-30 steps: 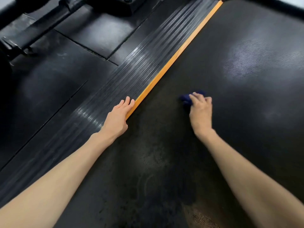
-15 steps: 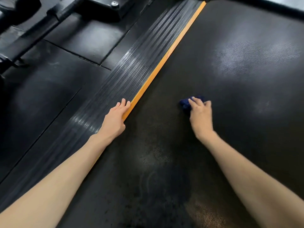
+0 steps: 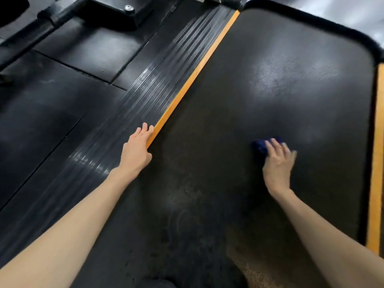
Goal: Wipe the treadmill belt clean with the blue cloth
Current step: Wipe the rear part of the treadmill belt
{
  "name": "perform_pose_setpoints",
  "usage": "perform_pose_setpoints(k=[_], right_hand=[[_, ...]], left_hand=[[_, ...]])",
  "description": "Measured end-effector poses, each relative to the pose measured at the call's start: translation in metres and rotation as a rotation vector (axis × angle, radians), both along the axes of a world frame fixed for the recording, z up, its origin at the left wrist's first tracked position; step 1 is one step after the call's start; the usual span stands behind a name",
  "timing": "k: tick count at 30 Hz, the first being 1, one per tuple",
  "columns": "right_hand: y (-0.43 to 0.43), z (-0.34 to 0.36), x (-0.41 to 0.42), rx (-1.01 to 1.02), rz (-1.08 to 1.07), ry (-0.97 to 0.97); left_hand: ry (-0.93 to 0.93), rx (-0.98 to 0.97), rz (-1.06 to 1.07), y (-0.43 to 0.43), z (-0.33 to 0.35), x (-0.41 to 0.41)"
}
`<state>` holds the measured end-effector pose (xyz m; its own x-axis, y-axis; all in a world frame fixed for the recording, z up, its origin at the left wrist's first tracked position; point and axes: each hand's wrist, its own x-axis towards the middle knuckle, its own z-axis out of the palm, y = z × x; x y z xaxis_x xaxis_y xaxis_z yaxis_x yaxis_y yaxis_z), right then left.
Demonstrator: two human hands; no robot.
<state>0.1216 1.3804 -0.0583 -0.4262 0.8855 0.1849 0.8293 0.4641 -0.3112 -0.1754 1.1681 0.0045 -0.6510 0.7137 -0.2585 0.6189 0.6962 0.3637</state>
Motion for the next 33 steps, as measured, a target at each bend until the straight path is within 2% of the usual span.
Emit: perform_pose_setpoints(k=[2,3,4,6,8,10,12,16,18,19,20,22,25,28,30,33], right_hand=[[-0.006,0.003,-0.01,-0.105,-0.251,0.07],[-0.02,0.003,-0.025,-0.109,-0.23,0.105],[-0.041,0.0,-0.043,-0.097,-0.12,0.136],[-0.098,-0.006,-0.076,-0.046,0.25,0.162],[-0.15,-0.006,-0.084,-0.022,0.621,0.113],[-0.155,-0.006,-0.069,-0.003,0.821,0.026],[-0.115,-0.007,-0.04,-0.022,0.723,0.041],[-0.037,-0.001,0.026,-0.035,0.157,0.044],[-0.025,0.004,0.019,-0.12,-0.107,0.094],[-0.03,0.008,0.002,-0.126,-0.165,0.143],[-0.042,0.01,-0.017,-0.104,-0.123,0.207],[-0.09,0.005,-0.055,-0.011,0.174,0.289],[-0.176,0.002,-0.079,-0.073,0.643,0.174],[-0.156,0.0,-0.066,-0.001,0.858,0.014],[-0.106,-0.003,-0.049,0.046,0.731,0.013],[-0.039,0.004,-0.017,-0.005,0.26,0.025]], left_hand=[[-0.004,0.009,0.011,0.0,0.0,0.001],[-0.005,0.014,0.013,0.001,0.0,0.002],[-0.005,0.019,0.016,0.001,0.0,0.003],[-0.006,0.021,0.017,0.001,-0.001,0.002],[-0.014,0.025,0.012,-0.001,-0.003,0.0],[-0.007,0.025,-0.006,-0.001,-0.004,-0.004],[-0.004,0.017,-0.028,-0.003,-0.006,-0.008],[-0.014,-0.01,-0.063,-0.004,-0.006,-0.011],[0.008,-0.034,-0.069,-0.003,-0.005,-0.007],[0.022,-0.051,-0.07,-0.003,-0.005,-0.003],[0.034,-0.065,-0.072,-0.003,-0.006,0.002],[0.045,-0.086,-0.071,-0.001,-0.006,0.008],[0.025,-0.078,-0.056,0.0,-0.004,0.01],[0.013,0.004,-0.037,-0.005,-0.006,0.011],[-0.004,0.037,-0.03,-0.01,-0.008,0.012],[-0.025,0.034,-0.029,-0.01,-0.006,0.012]])
